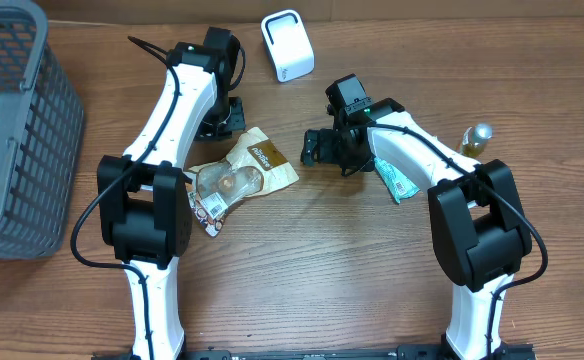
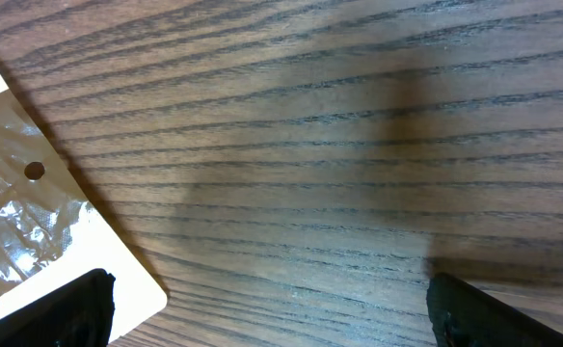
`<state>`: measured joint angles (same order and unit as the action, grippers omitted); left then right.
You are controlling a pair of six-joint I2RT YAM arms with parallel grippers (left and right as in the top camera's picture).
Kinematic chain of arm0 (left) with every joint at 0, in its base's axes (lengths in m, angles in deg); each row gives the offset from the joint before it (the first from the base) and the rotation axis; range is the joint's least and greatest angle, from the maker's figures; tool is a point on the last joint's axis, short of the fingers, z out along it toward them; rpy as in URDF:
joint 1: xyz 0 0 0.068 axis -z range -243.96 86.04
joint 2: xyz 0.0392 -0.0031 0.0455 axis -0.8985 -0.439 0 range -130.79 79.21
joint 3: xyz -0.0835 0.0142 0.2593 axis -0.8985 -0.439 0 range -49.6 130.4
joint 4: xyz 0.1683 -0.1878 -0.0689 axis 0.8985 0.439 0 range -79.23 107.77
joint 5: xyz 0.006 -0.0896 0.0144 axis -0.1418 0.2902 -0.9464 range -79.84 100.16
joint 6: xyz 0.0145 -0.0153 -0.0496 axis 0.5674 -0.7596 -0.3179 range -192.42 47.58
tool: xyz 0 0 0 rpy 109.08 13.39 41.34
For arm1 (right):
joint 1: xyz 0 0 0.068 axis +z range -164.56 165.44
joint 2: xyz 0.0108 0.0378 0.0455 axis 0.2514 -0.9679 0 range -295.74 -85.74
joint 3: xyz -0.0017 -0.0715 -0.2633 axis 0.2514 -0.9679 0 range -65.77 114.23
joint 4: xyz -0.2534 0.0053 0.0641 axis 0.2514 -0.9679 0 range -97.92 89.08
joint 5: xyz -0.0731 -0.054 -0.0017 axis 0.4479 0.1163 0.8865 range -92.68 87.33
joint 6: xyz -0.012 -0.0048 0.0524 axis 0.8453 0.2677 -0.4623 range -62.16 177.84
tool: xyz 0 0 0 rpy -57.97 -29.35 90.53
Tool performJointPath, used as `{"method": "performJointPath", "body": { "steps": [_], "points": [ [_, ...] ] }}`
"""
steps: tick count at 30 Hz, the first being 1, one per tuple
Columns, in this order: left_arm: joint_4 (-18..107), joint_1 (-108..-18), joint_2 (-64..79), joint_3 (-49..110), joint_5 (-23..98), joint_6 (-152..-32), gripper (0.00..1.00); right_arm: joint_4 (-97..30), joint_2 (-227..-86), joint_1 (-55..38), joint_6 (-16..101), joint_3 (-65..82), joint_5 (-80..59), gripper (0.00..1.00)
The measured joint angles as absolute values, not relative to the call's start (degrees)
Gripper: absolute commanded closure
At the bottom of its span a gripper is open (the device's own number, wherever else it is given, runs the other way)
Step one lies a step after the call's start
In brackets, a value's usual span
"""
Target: Scan the item barcode
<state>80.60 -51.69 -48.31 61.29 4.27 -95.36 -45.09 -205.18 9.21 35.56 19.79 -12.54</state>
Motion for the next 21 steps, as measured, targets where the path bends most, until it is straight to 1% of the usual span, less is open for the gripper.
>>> {"method": "performJointPath", "body": {
  "steps": [4, 12, 15, 19, 21],
  "points": [
    [76.7, -51.7, -48.3, 58.0, 2.8, -96.5, 0.96, -45.1, -205.2, 9.2, 35.6, 19.8, -12.5, 0.0],
    [77.2, -51.7, -48.3, 54.1, 3.3, -96.8, 0.96, -45.1, -205.2, 9.2, 35.6, 19.8, -12.5, 0.0],
    [77.1, -51.7, -48.3, 54.1, 6.5, -95.3, 0.95, -45.1, -205.2, 9.2, 35.6, 19.8, -12.6, 0.0],
    [76.9, -51.7, -48.3, 54.1, 14.0, -90.9, 0.9, -45.1, -205.2, 9.2, 35.6, 19.8, -12.6, 0.0],
    [76.9, -51.7, -48.3, 54.1, 17.8, -88.9, 0.92, -45.1, -205.2, 9.2, 35.6, 19.8, -12.6, 0.0]
  ]
}}
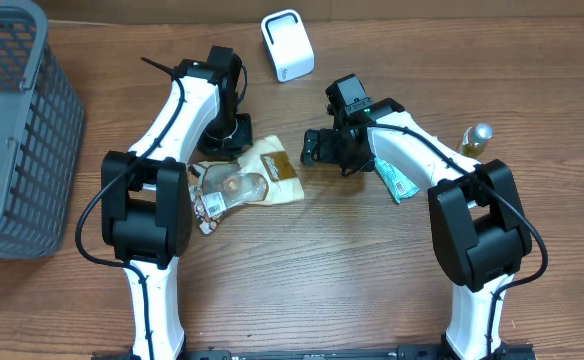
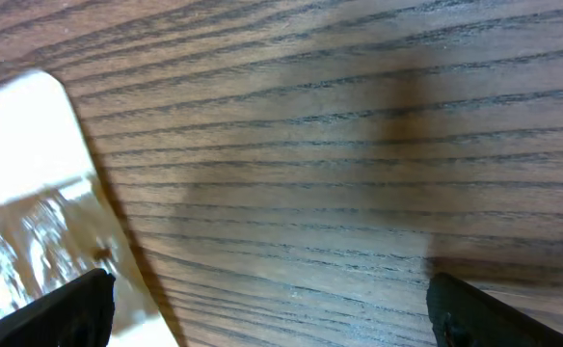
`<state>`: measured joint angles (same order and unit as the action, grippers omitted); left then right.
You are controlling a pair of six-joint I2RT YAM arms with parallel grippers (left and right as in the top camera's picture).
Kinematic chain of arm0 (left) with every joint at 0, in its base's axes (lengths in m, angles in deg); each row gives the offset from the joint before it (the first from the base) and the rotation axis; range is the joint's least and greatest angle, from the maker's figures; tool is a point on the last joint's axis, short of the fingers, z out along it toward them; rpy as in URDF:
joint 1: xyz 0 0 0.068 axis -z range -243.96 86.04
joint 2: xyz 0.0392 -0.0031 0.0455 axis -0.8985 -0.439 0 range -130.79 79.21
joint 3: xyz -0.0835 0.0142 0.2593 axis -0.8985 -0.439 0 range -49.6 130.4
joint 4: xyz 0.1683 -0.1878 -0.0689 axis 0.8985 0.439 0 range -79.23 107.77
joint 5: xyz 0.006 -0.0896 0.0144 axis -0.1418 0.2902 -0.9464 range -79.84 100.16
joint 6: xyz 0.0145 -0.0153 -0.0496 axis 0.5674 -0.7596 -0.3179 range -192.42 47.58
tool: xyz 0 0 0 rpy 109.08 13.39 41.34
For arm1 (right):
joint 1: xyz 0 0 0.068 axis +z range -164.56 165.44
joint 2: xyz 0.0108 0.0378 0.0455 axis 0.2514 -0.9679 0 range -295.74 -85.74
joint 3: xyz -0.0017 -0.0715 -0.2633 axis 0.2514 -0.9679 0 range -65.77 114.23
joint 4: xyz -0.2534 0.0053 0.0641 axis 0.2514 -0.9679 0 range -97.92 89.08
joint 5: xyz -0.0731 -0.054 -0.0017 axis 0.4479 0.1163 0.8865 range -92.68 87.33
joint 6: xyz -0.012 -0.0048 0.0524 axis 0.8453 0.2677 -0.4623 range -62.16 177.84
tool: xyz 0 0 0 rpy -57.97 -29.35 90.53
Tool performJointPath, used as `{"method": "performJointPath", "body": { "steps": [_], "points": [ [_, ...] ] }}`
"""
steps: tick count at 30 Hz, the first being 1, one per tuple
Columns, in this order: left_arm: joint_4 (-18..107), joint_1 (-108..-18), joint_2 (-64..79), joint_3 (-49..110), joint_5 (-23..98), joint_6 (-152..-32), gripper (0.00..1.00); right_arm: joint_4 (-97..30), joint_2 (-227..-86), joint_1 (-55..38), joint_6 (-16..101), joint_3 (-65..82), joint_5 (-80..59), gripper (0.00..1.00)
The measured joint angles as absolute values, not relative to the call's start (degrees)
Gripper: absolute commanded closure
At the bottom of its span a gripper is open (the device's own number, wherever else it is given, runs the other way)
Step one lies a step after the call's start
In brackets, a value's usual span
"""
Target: Scan the item barcode
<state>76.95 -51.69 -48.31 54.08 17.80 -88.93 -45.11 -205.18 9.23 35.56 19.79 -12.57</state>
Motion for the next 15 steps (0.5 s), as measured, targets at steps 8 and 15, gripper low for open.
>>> {"method": "performJointPath", "body": {
  "steps": [8, 15],
  "points": [
    [79.0, -51.7, -48.3, 54.0, 27.4, -84.7, 0.96, -45.2, -205.2, 9.2, 35.6, 19.8, -12.6, 0.0],
    [85.6, -52.8, -46.9, 58.2, 28.1, -83.2, 0.96, -45.4, -205.2, 9.2, 35.6, 19.8, -12.6, 0.0]
  ]
}}
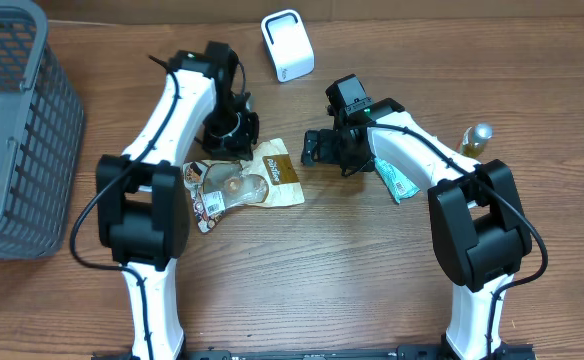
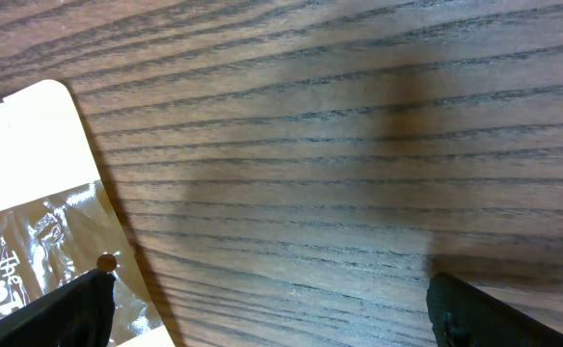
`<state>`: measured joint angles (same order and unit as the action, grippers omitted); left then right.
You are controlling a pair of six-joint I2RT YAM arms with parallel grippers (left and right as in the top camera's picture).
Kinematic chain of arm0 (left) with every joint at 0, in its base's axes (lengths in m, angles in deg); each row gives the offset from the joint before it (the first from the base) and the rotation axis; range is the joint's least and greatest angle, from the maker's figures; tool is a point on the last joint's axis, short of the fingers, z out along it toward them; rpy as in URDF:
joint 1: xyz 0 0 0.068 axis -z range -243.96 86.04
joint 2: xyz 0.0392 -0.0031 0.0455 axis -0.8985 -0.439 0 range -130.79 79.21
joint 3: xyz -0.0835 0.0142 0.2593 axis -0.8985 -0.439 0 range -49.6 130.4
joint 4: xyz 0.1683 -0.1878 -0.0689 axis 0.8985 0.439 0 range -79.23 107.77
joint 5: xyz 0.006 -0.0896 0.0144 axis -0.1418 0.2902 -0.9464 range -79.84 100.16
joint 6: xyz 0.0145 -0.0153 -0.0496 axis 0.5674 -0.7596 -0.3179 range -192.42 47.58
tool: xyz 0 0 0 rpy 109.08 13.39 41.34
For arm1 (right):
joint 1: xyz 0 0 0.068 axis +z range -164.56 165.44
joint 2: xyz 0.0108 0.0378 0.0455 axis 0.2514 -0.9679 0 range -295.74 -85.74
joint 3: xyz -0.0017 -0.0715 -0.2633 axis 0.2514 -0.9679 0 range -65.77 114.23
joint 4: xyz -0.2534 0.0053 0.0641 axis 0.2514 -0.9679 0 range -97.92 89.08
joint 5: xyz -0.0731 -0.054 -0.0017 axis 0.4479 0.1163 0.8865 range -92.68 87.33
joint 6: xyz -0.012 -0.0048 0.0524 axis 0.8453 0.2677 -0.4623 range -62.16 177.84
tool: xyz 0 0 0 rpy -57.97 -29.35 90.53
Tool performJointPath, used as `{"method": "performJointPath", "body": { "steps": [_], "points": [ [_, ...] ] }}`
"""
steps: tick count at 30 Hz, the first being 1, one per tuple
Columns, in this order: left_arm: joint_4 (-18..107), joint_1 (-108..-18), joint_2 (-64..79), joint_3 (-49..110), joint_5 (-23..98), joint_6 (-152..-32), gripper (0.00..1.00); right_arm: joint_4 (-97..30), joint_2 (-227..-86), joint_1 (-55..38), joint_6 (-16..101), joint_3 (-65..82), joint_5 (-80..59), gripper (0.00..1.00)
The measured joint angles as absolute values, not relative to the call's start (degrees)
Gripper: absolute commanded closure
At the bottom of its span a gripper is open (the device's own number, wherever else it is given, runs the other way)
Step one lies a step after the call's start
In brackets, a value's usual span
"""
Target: Scan the item barcode
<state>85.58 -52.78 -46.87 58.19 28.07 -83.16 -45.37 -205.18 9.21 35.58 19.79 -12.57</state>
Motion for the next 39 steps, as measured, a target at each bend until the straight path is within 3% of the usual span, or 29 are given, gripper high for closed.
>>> {"method": "performJointPath", "body": {
  "steps": [10, 18, 31, 34, 36, 39],
  "points": [
    [95.2, -54.2, -36.7, 59.9, 14.6, -90.8, 0.96, -45.4, -205.2, 9.2, 35.6, 19.8, -12.6, 0.0],
    [90.7, -52.4, -36.6, 57.5, 7.0, -95.9, 0.96, -45.4, -205.2, 9.2, 35.6, 19.8, -12.6, 0.0],
    [90.0, -52.5, -36.6, 45.2, 4.7, -99.0, 0.96, -45.4, -205.2, 9.2, 35.6, 19.8, -12.6, 0.0],
    [90.0, -52.7, -36.6, 44.0, 4.8, -99.1, 0.9, -45.4, -205.2, 9.2, 35.5, 19.8, -12.6, 0.0],
    [90.1, -53.0, -36.6, 43.7, 4.8, -99.2, 0.95, -45.4, -205.2, 9.2, 35.6, 19.8, -12.6, 0.0],
    [90.7, -53.6, -36.6, 43.4, 5.0, -99.3, 0.95, -45.1, -205.2, 9.2, 35.5, 19.8, -12.6, 0.0]
  ]
}}
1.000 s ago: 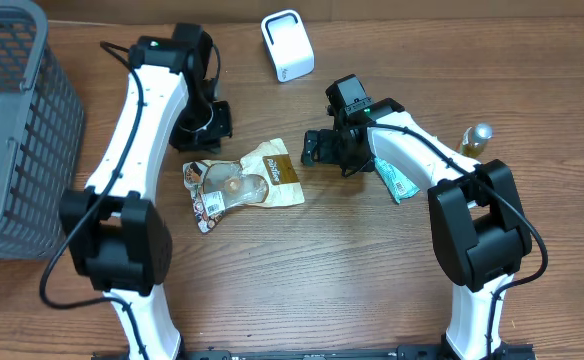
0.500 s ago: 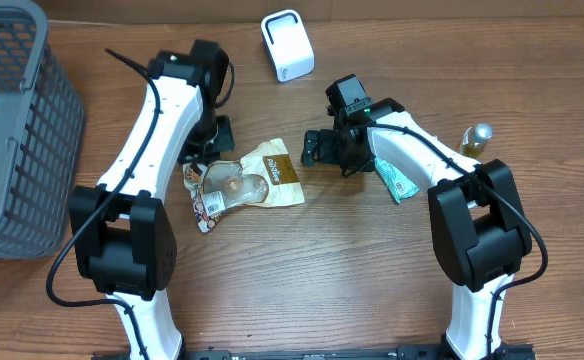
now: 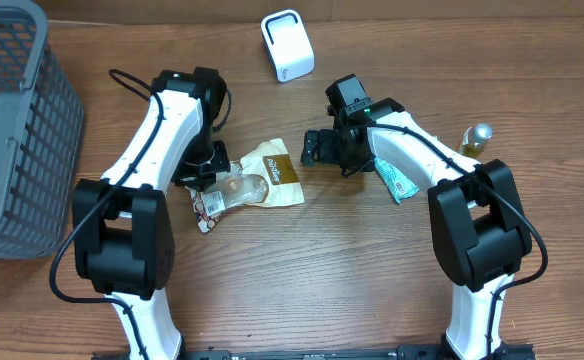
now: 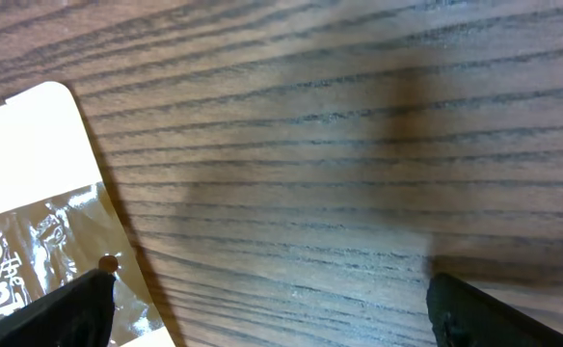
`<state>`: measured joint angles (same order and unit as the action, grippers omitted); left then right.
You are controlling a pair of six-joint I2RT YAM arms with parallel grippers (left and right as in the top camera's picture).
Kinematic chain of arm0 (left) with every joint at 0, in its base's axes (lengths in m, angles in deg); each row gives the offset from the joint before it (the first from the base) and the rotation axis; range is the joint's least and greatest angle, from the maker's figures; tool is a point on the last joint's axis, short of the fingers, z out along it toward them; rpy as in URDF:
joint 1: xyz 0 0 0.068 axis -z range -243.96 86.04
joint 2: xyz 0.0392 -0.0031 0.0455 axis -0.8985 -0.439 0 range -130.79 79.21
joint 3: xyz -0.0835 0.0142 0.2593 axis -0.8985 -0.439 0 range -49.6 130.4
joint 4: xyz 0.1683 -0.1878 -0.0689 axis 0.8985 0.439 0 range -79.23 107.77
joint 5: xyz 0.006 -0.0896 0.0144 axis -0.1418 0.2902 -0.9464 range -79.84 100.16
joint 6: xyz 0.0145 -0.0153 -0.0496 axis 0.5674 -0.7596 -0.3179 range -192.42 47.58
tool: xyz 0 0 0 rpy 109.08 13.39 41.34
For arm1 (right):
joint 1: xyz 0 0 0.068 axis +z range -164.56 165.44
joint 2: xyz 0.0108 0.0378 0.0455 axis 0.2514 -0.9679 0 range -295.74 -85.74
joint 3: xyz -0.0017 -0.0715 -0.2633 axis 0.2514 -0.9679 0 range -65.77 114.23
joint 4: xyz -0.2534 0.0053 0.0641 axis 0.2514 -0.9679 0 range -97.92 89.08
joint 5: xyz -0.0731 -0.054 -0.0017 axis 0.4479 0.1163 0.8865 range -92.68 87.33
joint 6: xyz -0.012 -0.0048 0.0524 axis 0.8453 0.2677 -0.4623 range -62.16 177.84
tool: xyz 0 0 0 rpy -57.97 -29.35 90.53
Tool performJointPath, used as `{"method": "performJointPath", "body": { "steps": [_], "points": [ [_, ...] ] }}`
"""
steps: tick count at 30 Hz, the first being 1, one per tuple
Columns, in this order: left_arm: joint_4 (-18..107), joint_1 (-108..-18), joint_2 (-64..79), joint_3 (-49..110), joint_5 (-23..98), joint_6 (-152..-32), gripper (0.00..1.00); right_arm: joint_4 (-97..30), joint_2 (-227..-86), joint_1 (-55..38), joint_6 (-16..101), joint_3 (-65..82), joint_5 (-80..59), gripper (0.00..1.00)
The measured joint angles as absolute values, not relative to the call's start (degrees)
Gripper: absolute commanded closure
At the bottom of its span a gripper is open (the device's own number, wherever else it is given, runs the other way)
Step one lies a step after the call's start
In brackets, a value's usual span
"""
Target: Scan the item barcode
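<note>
A tan snack packet point(image 3: 262, 178) with a clear window lies flat on the table between the two arms. Its white-edged corner point(image 4: 31, 183) shows at the left of the right wrist view. My left gripper point(image 3: 204, 163) is down at the packet's left end; its fingers are too dark to read from above. My right gripper point(image 3: 315, 147) stands open just right of the packet, over bare wood, with nothing between its fingertips point(image 4: 460, 308). The white scanner point(image 3: 287, 45) stands at the back of the table.
A grey basket point(image 3: 12, 150) fills the left side. A teal packet point(image 3: 400, 183) lies under the right arm, and a small bottle point(image 3: 475, 137) stands at the far right.
My left gripper has moved from behind the packet's top edge to its left end, nearer the front. The packet and my right arm are where they were.
At first the packet lay slanted with my left gripper behind it. Then the gripper was at the packet's top and the packet had turned and shifted right, towards my open right gripper. It lay flatter after that, and now my left gripper is at its left end.
</note>
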<state>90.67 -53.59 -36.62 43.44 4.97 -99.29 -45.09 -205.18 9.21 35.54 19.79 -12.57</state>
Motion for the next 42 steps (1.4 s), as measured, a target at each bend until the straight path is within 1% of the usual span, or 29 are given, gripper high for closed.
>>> {"method": "performJointPath", "body": {
  "steps": [9, 15, 21, 33, 42],
  "points": [
    [89.6, -55.1, -36.6, 42.8, 7.0, -99.3, 0.95, -42.5, -205.2, 9.2, 35.9, 19.8, -13.6, 0.0],
    [84.8, -55.4, -36.6, 36.4, 8.0, -99.1, 0.94, -42.5, -205.2, 9.2, 44.9, 19.8, -24.1, 0.0],
    [79.5, -55.4, -36.6, 32.6, 8.2, -98.9, 0.94, -41.9, -205.2, 9.3, 48.9, 19.8, -29.1, 0.0],
    [75.8, -55.4, -36.6, 29.0, 8.2, -98.8, 0.94, -38.4, -206.6, 10.7, 50.2, 19.8, -32.7, 0.0],
    [75.6, -55.4, -36.6, 28.9, 8.2, -98.8, 0.94, -31.8, -211.1, 13.3, 50.4, 19.8, -44.0, 0.01]
  ]
}}
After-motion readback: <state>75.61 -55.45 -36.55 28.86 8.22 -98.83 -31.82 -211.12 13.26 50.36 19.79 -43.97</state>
